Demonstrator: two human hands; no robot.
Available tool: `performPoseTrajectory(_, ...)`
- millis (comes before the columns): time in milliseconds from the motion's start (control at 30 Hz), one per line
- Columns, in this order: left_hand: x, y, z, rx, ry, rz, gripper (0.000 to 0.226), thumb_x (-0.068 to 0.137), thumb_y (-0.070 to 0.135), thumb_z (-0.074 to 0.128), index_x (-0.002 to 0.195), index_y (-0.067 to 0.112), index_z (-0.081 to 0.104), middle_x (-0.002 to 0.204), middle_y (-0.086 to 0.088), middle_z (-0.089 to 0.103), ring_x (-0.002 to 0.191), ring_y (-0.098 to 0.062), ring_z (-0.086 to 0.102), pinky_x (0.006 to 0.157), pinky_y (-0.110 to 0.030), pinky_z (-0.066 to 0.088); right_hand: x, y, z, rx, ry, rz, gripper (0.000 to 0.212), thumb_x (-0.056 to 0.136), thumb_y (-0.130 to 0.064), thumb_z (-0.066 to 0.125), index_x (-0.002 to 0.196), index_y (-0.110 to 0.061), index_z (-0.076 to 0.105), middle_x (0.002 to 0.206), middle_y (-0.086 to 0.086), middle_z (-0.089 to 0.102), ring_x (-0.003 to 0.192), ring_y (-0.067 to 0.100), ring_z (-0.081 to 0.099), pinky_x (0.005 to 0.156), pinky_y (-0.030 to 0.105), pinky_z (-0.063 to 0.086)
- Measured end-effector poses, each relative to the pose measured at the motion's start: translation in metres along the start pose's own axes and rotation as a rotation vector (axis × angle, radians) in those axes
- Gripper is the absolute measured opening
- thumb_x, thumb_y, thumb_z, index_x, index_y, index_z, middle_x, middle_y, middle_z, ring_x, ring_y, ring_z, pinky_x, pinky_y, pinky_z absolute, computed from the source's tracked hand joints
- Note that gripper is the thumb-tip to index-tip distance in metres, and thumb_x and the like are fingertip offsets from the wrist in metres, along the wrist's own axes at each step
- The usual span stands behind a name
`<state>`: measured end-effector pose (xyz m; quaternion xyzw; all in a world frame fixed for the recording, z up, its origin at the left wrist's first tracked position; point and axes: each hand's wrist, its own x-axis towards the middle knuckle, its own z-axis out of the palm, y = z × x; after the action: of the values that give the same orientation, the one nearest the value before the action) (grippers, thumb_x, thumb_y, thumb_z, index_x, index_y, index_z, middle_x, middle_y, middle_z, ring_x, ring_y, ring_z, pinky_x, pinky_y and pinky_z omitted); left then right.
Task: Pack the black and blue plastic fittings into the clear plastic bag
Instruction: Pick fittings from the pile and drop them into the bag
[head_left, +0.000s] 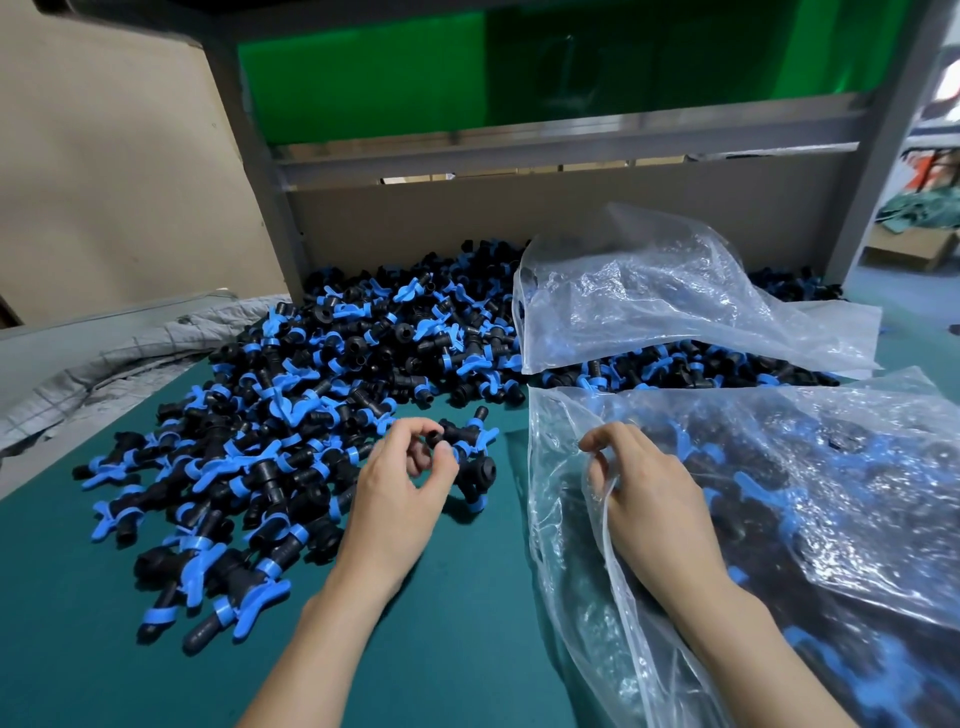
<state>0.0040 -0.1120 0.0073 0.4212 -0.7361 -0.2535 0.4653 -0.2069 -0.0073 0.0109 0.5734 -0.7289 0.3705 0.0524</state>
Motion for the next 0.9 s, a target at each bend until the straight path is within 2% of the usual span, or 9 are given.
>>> performPoseTrajectory(67, 0.000, -0.001, -0.001, -0.059, 0.002, -0.045, 0.005, 0.089, 0.034, 0.056, 0.089, 0.037, 0.052, 0.066, 0.014, 0.052, 0.058, -0.004, 0.044, 0.053, -0.017, 0.038, -0.001, -0.001, 0.000, -0.002, 0.002, 0.002, 0.011, 0.097, -0.028, 0.048, 0.105, -0.028, 0.056, 0.105, -0.010, 0.065, 0.080, 0.023, 0.059, 0.065, 0.036, 0.044)
performPoseTrajectory(133, 0.001, 0.000, 0.001, -0.154, 0.033, -0.094, 0.010, 0.089, 0.025, 0.055, 0.085, 0.035, 0.052, 0.058, 0.013, 0.046, 0.051, -0.006, 0.036, 0.047, -0.017, 0.031, 0.000, -0.002, -0.001, -0.006, 0.004, 0.005, 0.011, 0.097, -0.027, 0.049, 0.105, -0.027, 0.057, 0.105, -0.010, 0.066, 0.082, 0.024, 0.060, 0.067, 0.037, 0.045)
performPoseTrajectory(233, 0.003, 0.006, 0.004, -0.445, 0.037, -0.265, 0.008, 0.094, 0.019, 0.048, 0.089, 0.022, 0.053, 0.057, 0.007, 0.037, 0.053, -0.012, 0.031, 0.049, -0.027, 0.030, -0.001, -0.003, -0.001, -0.010, -0.004, 0.008, 0.011, 0.097, -0.027, 0.050, 0.105, -0.027, 0.057, 0.106, -0.010, 0.066, 0.083, 0.023, 0.060, 0.069, 0.038, 0.047)
performPoseTrajectory(300, 0.004, 0.006, 0.006, -0.528, 0.047, -0.329, 0.010, 0.097, 0.016, 0.047, 0.090, 0.018, 0.053, 0.056, 0.007, 0.040, 0.053, -0.011, 0.036, 0.048, -0.025, 0.035, -0.001, -0.003, -0.002, -0.009, -0.006, 0.009, 0.010, 0.097, -0.027, 0.050, 0.105, -0.027, 0.057, 0.106, -0.010, 0.066, 0.083, 0.023, 0.060, 0.070, 0.038, 0.047)
performPoseTrajectory(467, 0.004, 0.002, 0.007, -0.583, 0.035, -0.336, 0.006, 0.091, 0.023, 0.051, 0.091, 0.019, 0.056, 0.057, 0.007, 0.046, 0.053, -0.009, 0.042, 0.048, -0.023, 0.040, -0.001, -0.004, -0.002, -0.028, -0.022, 0.009, 0.010, 0.098, -0.028, 0.050, 0.106, -0.027, 0.057, 0.107, -0.010, 0.065, 0.084, 0.023, 0.060, 0.072, 0.039, 0.049)
performPoseTrajectory(567, 0.004, 0.003, 0.006, -0.593, 0.025, -0.342, 0.014, 0.082, 0.031, 0.053, 0.090, 0.021, 0.057, 0.057, 0.007, 0.046, 0.053, -0.009, 0.042, 0.048, -0.023, 0.041, -0.001, -0.004, -0.002, -0.036, -0.022, 0.007, 0.010, 0.098, -0.027, 0.051, 0.106, -0.027, 0.057, 0.106, -0.010, 0.065, 0.083, 0.022, 0.059, 0.070, 0.036, 0.045)
performPoseTrajectory(700, 0.002, 0.004, 0.006, -0.587, 0.025, -0.330, 0.006, 0.090, 0.022, 0.051, 0.089, 0.021, 0.057, 0.058, 0.005, 0.047, 0.055, -0.010, 0.042, 0.049, -0.024, 0.041, -0.001, -0.004, -0.002, -0.032, -0.016, 0.000, 0.010, 0.098, -0.026, 0.052, 0.106, -0.026, 0.057, 0.106, -0.010, 0.066, 0.082, 0.022, 0.059, 0.068, 0.036, 0.045)
performPoseTrajectory(800, 0.001, 0.009, 0.006, -0.654, 0.037, -0.396, 0.012, 0.094, 0.016, 0.048, 0.087, 0.020, 0.057, 0.059, 0.004, 0.045, 0.052, -0.010, 0.037, 0.044, -0.023, 0.034, -0.001, -0.004, -0.003, -0.028, -0.016, -0.008, 0.010, 0.098, -0.026, 0.051, 0.106, -0.026, 0.057, 0.106, -0.009, 0.066, 0.082, 0.023, 0.060, 0.070, 0.038, 0.048)
performPoseTrajectory(900, 0.002, 0.013, 0.003, -0.947, 0.009, -0.610, 0.016, 0.096, 0.021, 0.047, 0.082, 0.017, 0.052, 0.059, 0.004, 0.039, 0.043, -0.008, 0.024, 0.034, -0.020, 0.020, 0.000, -0.005, -0.003, -0.031, -0.019, -0.007, 0.010, 0.098, -0.026, 0.052, 0.106, -0.026, 0.057, 0.106, -0.008, 0.066, 0.082, 0.024, 0.060, 0.070, 0.039, 0.049)
